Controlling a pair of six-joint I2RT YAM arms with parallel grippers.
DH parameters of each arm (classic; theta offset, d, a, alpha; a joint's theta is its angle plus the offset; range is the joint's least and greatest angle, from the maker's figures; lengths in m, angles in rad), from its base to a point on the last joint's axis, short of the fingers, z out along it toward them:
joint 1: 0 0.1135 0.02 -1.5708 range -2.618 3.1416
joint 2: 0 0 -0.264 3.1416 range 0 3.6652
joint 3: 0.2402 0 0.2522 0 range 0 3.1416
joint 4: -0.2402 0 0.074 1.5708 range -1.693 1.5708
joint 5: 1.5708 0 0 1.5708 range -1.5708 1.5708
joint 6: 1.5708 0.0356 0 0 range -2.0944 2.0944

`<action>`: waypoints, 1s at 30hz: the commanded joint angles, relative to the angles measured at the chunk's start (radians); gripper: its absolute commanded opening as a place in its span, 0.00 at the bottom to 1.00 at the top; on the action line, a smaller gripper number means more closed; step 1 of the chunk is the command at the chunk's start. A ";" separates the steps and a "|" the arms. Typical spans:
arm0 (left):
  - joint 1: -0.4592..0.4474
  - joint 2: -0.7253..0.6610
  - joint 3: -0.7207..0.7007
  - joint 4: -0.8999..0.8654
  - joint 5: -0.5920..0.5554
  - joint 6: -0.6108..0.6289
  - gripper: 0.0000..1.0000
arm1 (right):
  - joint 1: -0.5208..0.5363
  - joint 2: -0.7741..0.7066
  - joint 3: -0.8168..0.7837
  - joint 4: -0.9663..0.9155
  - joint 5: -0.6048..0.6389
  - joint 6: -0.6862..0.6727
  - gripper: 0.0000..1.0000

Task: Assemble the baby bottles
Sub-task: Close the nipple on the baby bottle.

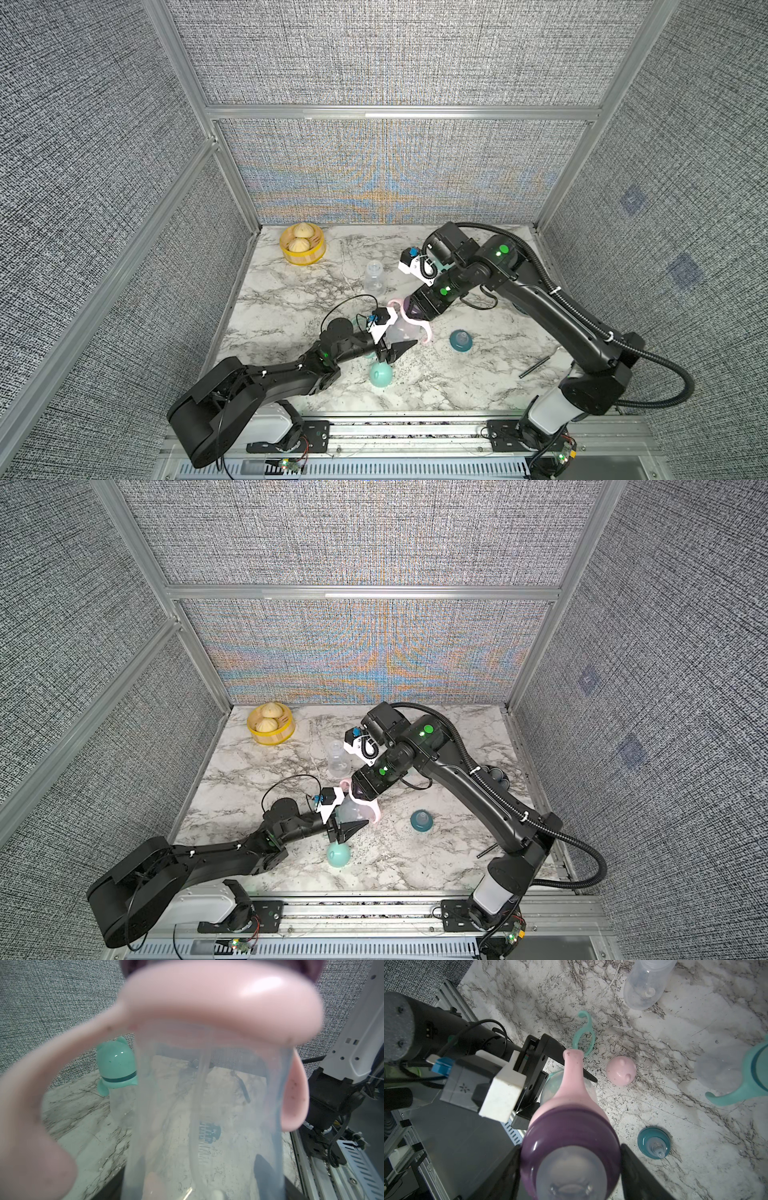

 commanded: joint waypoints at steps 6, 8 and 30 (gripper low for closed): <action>-0.039 -0.046 0.009 0.095 -0.341 0.057 0.02 | 0.004 0.046 0.020 -0.111 -0.003 0.163 0.47; -0.057 -0.054 0.012 0.096 -0.428 0.073 0.02 | 0.014 0.066 0.017 -0.120 -0.008 0.214 0.46; -0.189 0.035 0.032 0.228 -0.755 0.203 0.00 | 0.006 0.157 0.155 -0.173 -0.003 0.625 0.75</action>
